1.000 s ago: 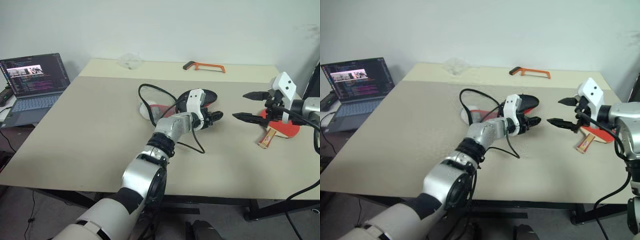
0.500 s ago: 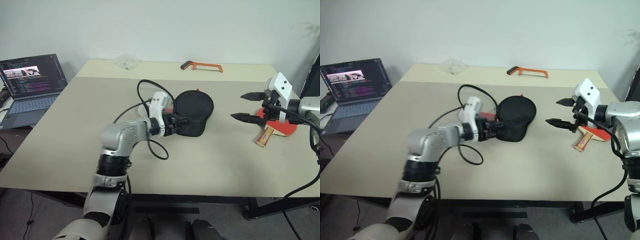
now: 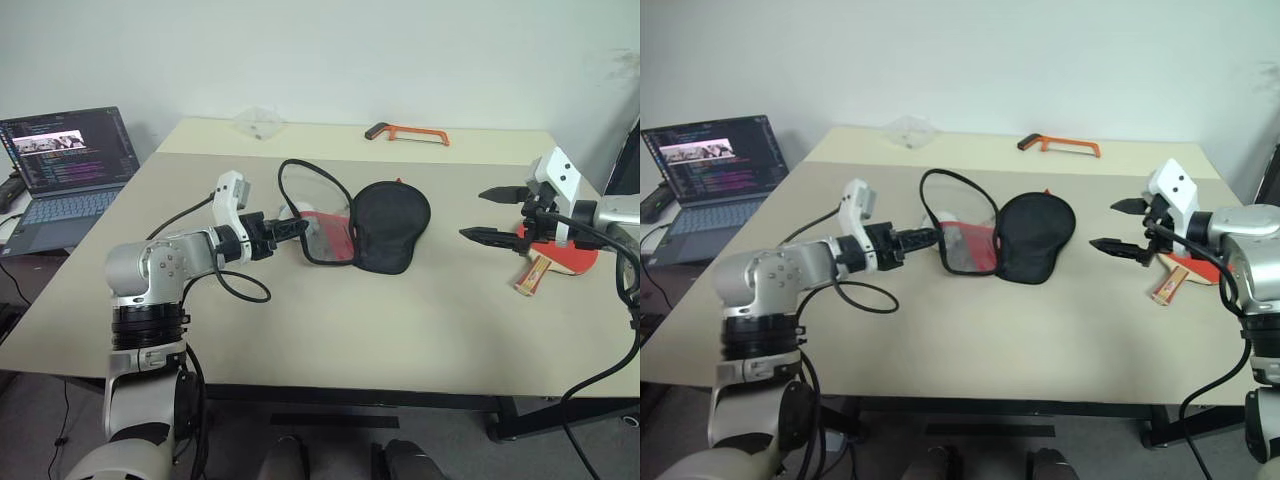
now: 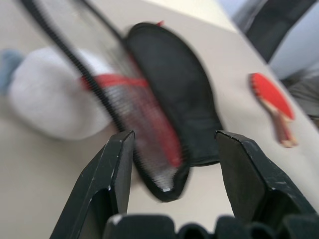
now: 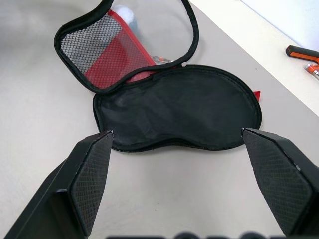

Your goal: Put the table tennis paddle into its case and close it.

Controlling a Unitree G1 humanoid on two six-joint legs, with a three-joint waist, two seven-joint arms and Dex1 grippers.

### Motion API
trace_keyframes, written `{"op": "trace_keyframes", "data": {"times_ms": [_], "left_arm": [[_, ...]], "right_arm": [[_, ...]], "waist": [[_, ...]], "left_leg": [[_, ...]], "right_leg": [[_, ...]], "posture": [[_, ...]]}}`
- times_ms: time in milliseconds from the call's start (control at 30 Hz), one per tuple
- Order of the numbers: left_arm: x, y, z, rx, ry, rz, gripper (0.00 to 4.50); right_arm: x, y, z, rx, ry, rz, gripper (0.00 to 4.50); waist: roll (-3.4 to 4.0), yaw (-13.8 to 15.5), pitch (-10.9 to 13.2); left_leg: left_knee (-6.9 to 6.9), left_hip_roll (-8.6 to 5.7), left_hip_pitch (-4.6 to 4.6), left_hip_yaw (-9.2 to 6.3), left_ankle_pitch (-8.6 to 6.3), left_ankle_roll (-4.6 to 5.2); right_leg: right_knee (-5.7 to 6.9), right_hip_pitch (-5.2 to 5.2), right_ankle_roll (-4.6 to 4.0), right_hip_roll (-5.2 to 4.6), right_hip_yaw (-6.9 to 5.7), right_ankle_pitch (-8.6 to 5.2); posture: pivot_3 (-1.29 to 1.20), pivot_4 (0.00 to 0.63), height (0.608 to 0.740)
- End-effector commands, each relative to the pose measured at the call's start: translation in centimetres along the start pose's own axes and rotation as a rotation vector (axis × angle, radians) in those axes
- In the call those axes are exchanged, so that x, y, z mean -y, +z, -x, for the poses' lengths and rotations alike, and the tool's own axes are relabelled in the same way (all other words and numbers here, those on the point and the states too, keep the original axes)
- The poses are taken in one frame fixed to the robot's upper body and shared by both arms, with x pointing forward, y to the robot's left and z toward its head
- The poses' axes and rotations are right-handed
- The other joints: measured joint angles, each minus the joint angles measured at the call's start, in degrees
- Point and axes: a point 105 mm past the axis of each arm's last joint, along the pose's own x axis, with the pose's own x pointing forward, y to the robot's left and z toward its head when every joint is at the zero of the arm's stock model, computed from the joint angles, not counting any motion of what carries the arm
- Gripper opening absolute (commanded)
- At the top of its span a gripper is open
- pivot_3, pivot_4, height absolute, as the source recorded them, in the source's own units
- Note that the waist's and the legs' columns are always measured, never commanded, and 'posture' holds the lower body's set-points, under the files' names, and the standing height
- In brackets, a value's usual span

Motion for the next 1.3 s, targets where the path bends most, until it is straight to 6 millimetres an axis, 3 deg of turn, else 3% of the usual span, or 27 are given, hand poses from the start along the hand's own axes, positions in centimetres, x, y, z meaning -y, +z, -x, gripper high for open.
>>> {"op": "trace_keyframes", "data": {"times_ms": [33, 333, 533, 633, 833, 1167, 1300], "left_arm": [[-0.8, -0.2, -0.7, 0.005, 0.042, -0.029, 2.78], [-1.0, -2.5, -4.2, -0.04, 0.047, 0.002, 2.78], [1.1, -3.4, -6.3, -0.036, -0.025, 0.02, 2.78], [2.3, -3.7, -7.2, -0.035, -0.054, 0.033, 2.17], [4.0, -4.1, -8.6, -0.04, -0.088, 0.038, 0.01], [6.8, -5.7, -11.0, -0.075, -0.166, 0.053, 0.01], [9.3, -6.2, -12.2, -0.082, -0.274, 0.061, 0.01]], "right_arm": [[0.3, 1.7, 0.4, 0.036, -0.014, 0.059, 4.5], [0.2, 1.9, 0.5, 0.038, -0.014, 0.062, 4.5], [0.3, 1.9, 0.5, 0.041, -0.018, 0.06, 4.5], [0.3, 1.9, 0.5, 0.043, -0.02, 0.058, 4.5], [0.3, 1.9, 0.5, 0.045, -0.025, 0.057, 4.5], [0.4, 1.8, 0.7, 0.041, -0.033, 0.055, 4.5], [0.4, 1.8, 0.7, 0.04, -0.033, 0.055, 4.5]], "waist": [[0.0, 0.01, 0.0], [0.0, 0.04, 0.0], [0.0, 0.14, 0.0], [0.0, 0.1, 0.0], [0.0, 0.08, 0.0], [0.0, 0.13, 0.0], [0.0, 0.14, 0.0]], "left_leg": [[0.0, 0.0, 0.0, 0.0, 0.0, 0.0], [0.01, 0.0, -0.02, 0.02, 0.0, 0.0], [0.01, 0.0, -0.03, 0.03, 0.0, 0.0], [0.0, 0.0, -0.02, 0.02, 0.0, 0.0], [0.02, -0.01, -0.02, 0.01, 0.0, 0.0], [0.03, -0.02, -0.02, 0.02, 0.0, 0.0], [0.03, -0.03, -0.02, 0.02, 0.0, 0.0]], "right_leg": [[0.0, 0.0, 0.0, 0.0, 0.0, 0.0], [-0.01, -0.01, 0.0, 0.0, 0.01, 0.0], [-0.01, -0.01, 0.01, 0.0, 0.01, 0.01], [-0.01, -0.01, 0.01, 0.0, 0.02, 0.01], [0.0, -0.01, 0.02, 0.01, 0.02, 0.01], [-0.01, 0.01, 0.03, 0.0, 0.02, 0.01], [-0.01, 0.01, 0.03, 0.0, 0.02, 0.01]], "posture": [[0.0, 0.15, 0.74], [0.0, 0.15, 0.74], [0.0, 0.15, 0.74], [0.0, 0.15, 0.74], [0.0, 0.15, 0.74], [0.0, 0.15, 0.74], [0.0, 0.15, 0.74]]}}
